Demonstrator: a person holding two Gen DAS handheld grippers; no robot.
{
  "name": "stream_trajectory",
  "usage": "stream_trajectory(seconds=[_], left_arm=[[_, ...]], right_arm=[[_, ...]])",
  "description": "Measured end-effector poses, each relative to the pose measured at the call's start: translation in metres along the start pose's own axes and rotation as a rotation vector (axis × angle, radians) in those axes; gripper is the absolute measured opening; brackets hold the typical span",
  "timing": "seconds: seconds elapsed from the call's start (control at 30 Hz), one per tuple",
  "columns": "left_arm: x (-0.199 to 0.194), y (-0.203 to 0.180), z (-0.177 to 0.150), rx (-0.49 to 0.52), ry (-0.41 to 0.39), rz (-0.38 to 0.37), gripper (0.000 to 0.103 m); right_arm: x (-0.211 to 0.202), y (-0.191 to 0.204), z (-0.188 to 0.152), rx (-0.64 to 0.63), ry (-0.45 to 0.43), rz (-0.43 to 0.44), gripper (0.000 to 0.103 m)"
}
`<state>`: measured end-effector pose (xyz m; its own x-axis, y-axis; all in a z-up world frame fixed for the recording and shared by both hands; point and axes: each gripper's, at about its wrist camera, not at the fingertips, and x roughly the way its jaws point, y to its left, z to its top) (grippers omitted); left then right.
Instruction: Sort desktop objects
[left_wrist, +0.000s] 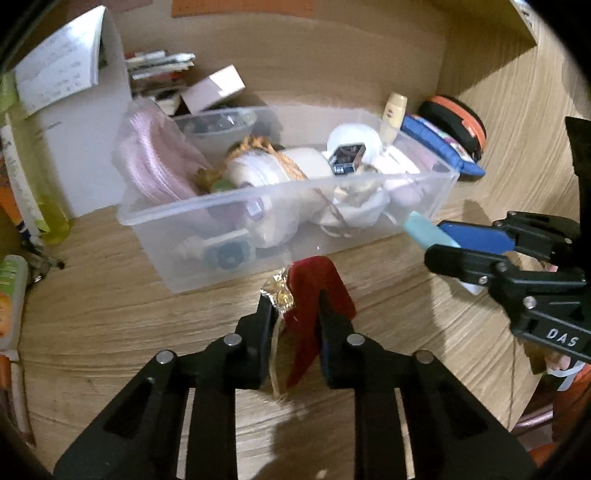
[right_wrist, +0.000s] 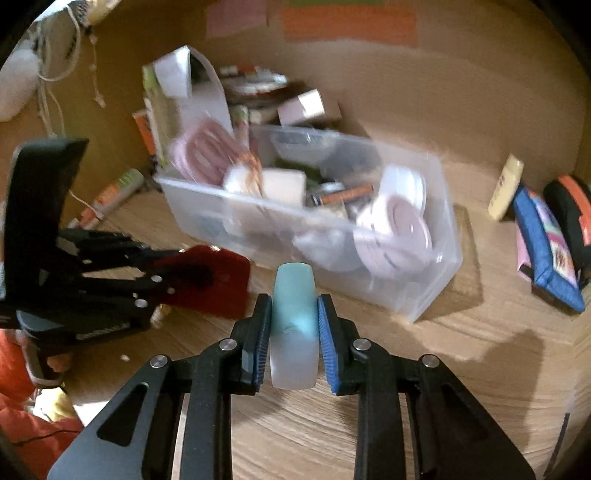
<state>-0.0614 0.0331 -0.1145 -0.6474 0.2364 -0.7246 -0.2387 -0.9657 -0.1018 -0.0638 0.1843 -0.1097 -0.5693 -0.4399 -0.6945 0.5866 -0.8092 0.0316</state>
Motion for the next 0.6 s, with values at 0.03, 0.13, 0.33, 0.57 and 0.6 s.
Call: stream_trajectory(seconds=[0.03,0.13,0.33,0.57,0.6], left_arm=[[-0.002,0.001,0.000,-0.004,-0.002,-0.009,0.018],[-0.005,0.000,-0.003,-0.006,-0.011,-0.016,0.016],[-0.015,-0.013,-0.008,-0.008,-0.047,-0.090,0.015],[-0.045,0.016,0.014,-0.140,-0.118,-0.189,0.012],[-0.048,0.018,0.018,-0.147,-0.127,-0.180,0.012]], right_arm=[[-0.003,0.002,0.004,-0.004,-0.012,-0.001,0.023],[-0.010,0.004,0.010,-0.008,-0.038,0.012,0.023],[-0.006,0.004,0.011,-0.002,-0.025,0.033,0.023],[-0.009,-0.003,0.018,0.027,-0.043,0.054,0.023],[-0.010,-0.004,0.019,0.028,-0.048,0.051,0.023]])
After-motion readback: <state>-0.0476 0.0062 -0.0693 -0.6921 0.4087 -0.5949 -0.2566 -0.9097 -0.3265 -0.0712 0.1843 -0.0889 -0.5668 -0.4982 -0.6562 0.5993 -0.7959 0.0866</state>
